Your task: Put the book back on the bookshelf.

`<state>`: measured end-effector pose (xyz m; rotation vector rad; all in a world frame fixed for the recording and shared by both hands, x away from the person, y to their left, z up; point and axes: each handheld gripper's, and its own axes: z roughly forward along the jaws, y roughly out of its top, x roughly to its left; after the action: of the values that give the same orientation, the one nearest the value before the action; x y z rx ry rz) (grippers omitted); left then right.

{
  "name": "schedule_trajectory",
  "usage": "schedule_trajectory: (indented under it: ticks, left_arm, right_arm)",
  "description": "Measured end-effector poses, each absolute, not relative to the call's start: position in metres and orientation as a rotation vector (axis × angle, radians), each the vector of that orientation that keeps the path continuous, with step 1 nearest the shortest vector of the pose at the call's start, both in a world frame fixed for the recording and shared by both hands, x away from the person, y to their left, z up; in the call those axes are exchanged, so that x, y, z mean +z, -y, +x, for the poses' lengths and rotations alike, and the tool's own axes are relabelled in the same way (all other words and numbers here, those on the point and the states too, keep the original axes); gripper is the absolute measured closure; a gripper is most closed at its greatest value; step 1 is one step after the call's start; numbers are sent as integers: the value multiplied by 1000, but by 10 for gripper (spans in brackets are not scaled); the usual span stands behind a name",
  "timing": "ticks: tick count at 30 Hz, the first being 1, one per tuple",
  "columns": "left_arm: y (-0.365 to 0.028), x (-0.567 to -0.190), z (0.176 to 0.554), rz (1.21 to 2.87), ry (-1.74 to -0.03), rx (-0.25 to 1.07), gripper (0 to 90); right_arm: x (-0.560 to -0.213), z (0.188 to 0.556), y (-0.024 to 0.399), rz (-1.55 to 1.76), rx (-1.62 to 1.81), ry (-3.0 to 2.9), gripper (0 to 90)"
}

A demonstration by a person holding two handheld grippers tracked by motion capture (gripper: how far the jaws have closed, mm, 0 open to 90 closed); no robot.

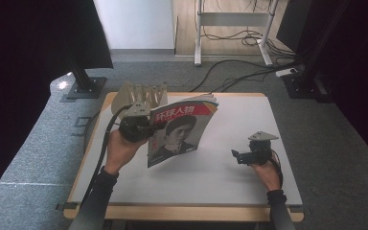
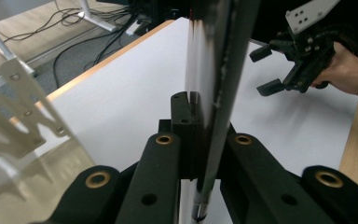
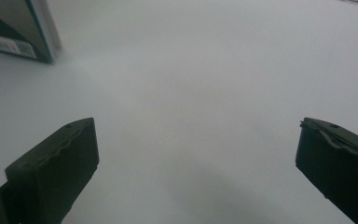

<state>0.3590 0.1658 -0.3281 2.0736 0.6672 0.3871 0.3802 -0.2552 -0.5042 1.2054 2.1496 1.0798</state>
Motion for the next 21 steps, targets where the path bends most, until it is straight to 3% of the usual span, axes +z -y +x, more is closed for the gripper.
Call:
schedule_trajectory:
  ticks: [6, 12, 21]
  left_arm:
    - [-191, -325, 353, 2032, -715, 394, 870]
    - [-209, -322, 347, 2005, -753, 400, 870]
    - [-242, -315, 336, 1975, -831, 430, 870]
  right_arm:
    - [-532, 380, 258, 1242, 1031, -2198, 0]
    - [-535, 383, 255, 1250, 976, -2225, 44]
    - [-536, 385, 255, 1258, 971, -2245, 37]
